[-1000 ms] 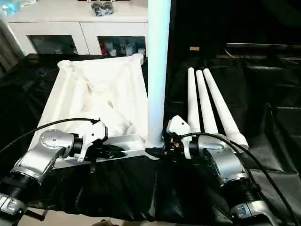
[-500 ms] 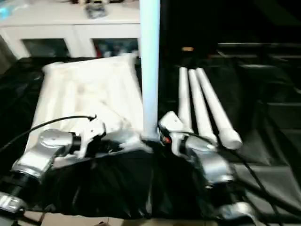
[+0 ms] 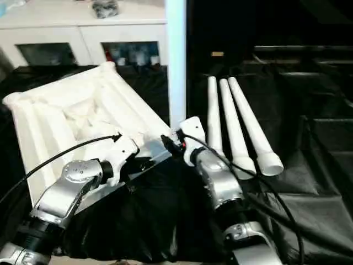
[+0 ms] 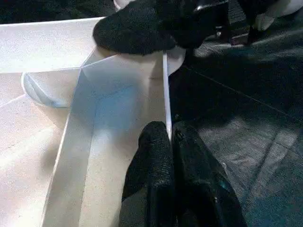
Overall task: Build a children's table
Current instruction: Rotate leg to tighten
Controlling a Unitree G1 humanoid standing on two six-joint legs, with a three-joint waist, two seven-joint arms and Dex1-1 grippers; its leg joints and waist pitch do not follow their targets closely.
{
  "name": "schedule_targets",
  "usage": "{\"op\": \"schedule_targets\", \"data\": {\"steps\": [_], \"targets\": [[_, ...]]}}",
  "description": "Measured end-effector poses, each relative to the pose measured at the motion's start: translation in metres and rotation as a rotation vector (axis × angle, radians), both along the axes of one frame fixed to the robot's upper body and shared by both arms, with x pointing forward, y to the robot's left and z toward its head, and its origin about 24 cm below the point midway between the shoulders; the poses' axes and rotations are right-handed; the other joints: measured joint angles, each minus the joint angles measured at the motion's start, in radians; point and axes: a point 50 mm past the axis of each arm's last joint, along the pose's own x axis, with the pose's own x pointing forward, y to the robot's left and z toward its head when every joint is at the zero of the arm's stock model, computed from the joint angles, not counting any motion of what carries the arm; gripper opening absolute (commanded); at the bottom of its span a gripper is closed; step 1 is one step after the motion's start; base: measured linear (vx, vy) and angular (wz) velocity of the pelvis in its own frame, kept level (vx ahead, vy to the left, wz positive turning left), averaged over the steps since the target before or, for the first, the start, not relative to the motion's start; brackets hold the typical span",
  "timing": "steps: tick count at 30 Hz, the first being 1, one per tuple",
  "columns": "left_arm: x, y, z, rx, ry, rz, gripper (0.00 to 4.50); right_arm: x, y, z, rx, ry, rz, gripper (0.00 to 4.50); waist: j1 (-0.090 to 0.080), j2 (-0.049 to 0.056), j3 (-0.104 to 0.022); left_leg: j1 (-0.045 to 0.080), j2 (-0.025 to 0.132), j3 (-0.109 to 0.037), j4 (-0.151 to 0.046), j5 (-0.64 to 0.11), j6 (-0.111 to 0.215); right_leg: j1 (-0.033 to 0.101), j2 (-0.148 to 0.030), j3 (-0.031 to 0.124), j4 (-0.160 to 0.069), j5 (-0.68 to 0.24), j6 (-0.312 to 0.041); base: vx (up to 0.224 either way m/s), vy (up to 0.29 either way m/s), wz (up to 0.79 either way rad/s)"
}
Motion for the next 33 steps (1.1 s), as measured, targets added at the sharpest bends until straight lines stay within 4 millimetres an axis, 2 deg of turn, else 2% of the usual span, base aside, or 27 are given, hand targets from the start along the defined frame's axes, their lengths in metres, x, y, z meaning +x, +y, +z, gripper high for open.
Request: {"op": "schedule_targets", "data": {"steps": [4, 5, 7, 12, 18, 19, 21, 24, 26, 27, 31, 33], "targets": [[-0.001, 0.002, 0.001, -0.007, 0.010, -0.030, 0.00, -0.001, -0.007, -0.002, -0.031, -0.005, 0.050, 4.15, 0.004, 0.001, 0.001, 0.000, 0.000, 0.000, 0.001, -0.003, -0.005, 0.000, 0.000, 0.000, 0.001, 0.000, 0.000, 0.000, 0.000, 0.00], [-0.002, 0.003, 0.001, -0.003, 0.014, -0.038, 0.00, -0.002, -0.012, -0.002, -0.040, -0.003, 0.069, 4.34, 0.004, 0.001, 0.002, 0.000, 0.000, 0.000, 0.001, -0.003, -0.005, 0.000, 0.000, 0.000, 0.001, 0.000, 0.000, 0.000, 0.000, 0.00], [-0.003, 0.006, 0.002, -0.002, 0.020, -0.056, 0.00, -0.004, -0.015, -0.001, -0.048, -0.010, 0.114, 4.43, 0.005, 0.001, 0.002, 0.000, 0.000, 0.000, 0.002, -0.003, -0.005, 0.000, 0.000, 0.000, 0.001, 0.000, 0.000, 0.000, 0.000, 0.00], [-0.005, 0.016, 0.003, 0.005, 0.041, -0.143, 0.00, -0.020, -0.029, 0.003, -0.070, -0.007, 0.330, 4.43, 0.015, 0.002, 0.002, -0.003, 0.001, 0.000, 0.003, 0.000, -0.002, 0.000, 0.000, 0.000, 0.001, 0.000, 0.000, 0.000, 0.000, 0.00], [-0.006, 0.026, 0.004, 0.012, 0.062, -0.216, 0.00, -0.029, -0.036, 0.004, -0.074, 0.014, 0.459, 4.43, 0.019, 0.002, 0.002, -0.003, 0.002, 0.000, 0.007, -0.002, -0.005, 0.001, 0.000, 0.000, 0.003, 0.001, 0.000, 0.000, 0.000, 0.00], [-0.006, 0.027, 0.005, 0.015, 0.064, -0.226, 0.00, -0.031, -0.036, 0.004, -0.069, 0.017, 0.472, 4.29, 0.020, 0.002, 0.002, -0.003, 0.002, 0.000, 0.007, -0.002, -0.005, 0.001, 0.000, 0.000, 0.003, 0.001, 0.000, 0.000, 0.000, 0.00], [-0.006, 0.031, 0.004, 0.021, 0.079, -0.258, 0.00, -0.035, -0.039, 0.003, -0.061, 0.035, 0.513, 4.29, 0.026, 0.002, 0.002, -0.003, 0.002, 0.000, 0.007, -0.002, -0.005, 0.001, 0.000, 0.000, 0.003, 0.001, 0.000, 0.000, 0.000, 0.00], [-0.007, 0.037, 0.002, 0.025, 0.099, -0.289, 0.00, -0.040, -0.041, 0.005, -0.062, 0.064, 0.574, 3.95, 0.035, 0.002, 0.002, -0.003, 0.003, 0.000, 0.007, -0.002, -0.005, 0.001, 0.000, 0.000, 0.003, 0.001, 0.000, 0.000, 0.000, 0.00], [-0.007, 0.038, 0.002, 0.024, 0.108, -0.314, 0.00, -0.042, -0.044, 0.007, -0.062, 0.077, 0.598, 3.85, 0.036, 0.002, 0.002, -0.003, 0.003, 0.000, 0.008, -0.002, -0.005, 0.002, 0.000, 0.000, 0.003, 0.001, 0.000, 0.000, 0.000, 0.00], [-0.007, 0.038, 0.003, 0.024, 0.109, -0.320, 0.00, -0.042, -0.044, 0.007, -0.062, 0.080, 0.604, 3.60, 0.036, 0.002, 0.002, -0.003, 0.003, 0.000, 0.009, -0.002, -0.005, 0.002, 0.000, 0.000, 0.003, 0.001, 0.000, 0.000, 0.000, 0.00], [-0.006, 0.039, 0.002, 0.025, 0.119, -0.347, 0.00, -0.044, -0.048, 0.008, -0.062, 0.102, 0.622, 3.47, 0.037, 0.002, 0.002, -0.003, 0.003, 0.000, 0.009, -0.002, -0.005, 0.002, 0.000, 0.000, 0.004, 0.001, 0.000, 0.000, 0.000, 0.00], [-0.006, 0.039, 0.001, 0.025, 0.118, -0.352, 0.00, -0.044, -0.048, 0.008, -0.061, 0.107, 0.628, 3.16, 0.036, 0.002, 0.002, -0.003, 0.003, 0.000, 0.009, -0.002, -0.005, 0.002, 0.000, 0.000, 0.004, 0.001, 0.000, 0.000, 0.000, 0.00]]}}
